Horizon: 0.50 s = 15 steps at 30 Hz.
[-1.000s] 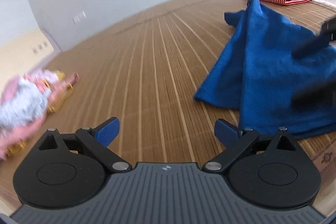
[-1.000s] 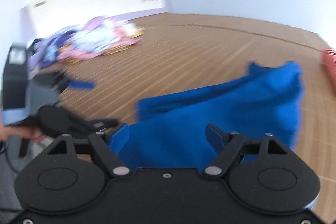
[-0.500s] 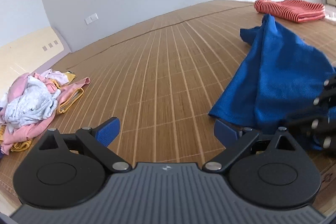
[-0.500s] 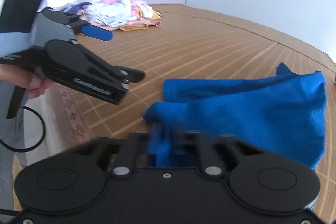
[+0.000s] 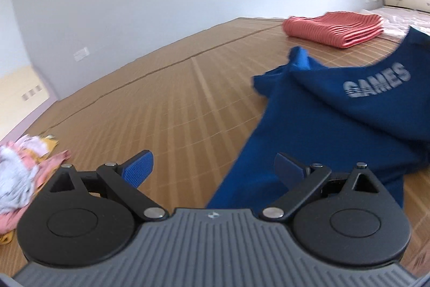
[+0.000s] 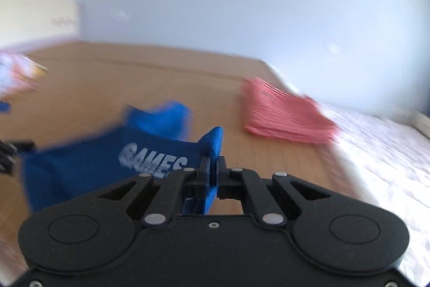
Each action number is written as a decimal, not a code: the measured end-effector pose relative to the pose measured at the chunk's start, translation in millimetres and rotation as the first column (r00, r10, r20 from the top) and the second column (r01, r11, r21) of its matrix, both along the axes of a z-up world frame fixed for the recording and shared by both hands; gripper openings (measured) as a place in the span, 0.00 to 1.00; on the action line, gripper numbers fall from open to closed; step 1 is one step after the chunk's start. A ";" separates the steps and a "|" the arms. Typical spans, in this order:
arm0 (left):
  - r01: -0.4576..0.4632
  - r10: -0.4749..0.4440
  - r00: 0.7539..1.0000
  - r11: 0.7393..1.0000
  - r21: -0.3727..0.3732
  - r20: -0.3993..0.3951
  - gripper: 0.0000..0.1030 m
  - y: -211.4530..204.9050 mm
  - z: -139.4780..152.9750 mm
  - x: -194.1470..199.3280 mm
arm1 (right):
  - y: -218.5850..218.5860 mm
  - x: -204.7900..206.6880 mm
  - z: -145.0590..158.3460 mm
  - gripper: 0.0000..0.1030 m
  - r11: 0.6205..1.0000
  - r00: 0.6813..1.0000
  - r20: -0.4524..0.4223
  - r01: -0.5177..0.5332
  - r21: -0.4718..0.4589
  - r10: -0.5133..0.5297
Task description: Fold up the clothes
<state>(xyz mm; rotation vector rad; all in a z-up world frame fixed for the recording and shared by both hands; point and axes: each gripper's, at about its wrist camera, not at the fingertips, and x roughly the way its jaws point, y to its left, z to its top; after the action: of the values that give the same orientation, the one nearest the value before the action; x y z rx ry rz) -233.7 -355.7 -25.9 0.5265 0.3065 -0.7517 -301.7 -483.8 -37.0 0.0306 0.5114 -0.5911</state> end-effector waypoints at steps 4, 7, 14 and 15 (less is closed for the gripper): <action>0.020 -0.020 1.000 0.999 0.033 -0.020 0.96 -38.0 -13.3 7.7 | -3.5 -10.5 -9.9 0.05 0.997 0.995 -0.062 0.076 -0.026 -0.077; -0.001 0.000 1.000 0.998 0.069 0.006 0.96 -62.8 -25.8 17.8 | -4.0 -15.3 -12.8 0.05 0.993 0.990 -0.093 0.101 -0.058 -0.106; -0.087 0.071 0.989 0.988 0.129 0.126 0.96 -58.0 -45.3 31.5 | -17.0 -18.2 -12.9 0.37 0.989 0.988 -0.074 0.135 -0.053 -0.138; -0.114 0.089 0.982 0.982 0.151 0.166 0.96 -52.0 -49.1 31.4 | -17.7 -18.8 -11.9 0.43 0.991 0.990 -0.054 0.130 -0.035 -0.132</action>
<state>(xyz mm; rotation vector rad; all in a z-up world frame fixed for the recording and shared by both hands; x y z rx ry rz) -202.4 -407.7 -75.1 0.7129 0.2445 -0.5848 -320.5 -501.5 -48.8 0.0184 0.5574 -0.7301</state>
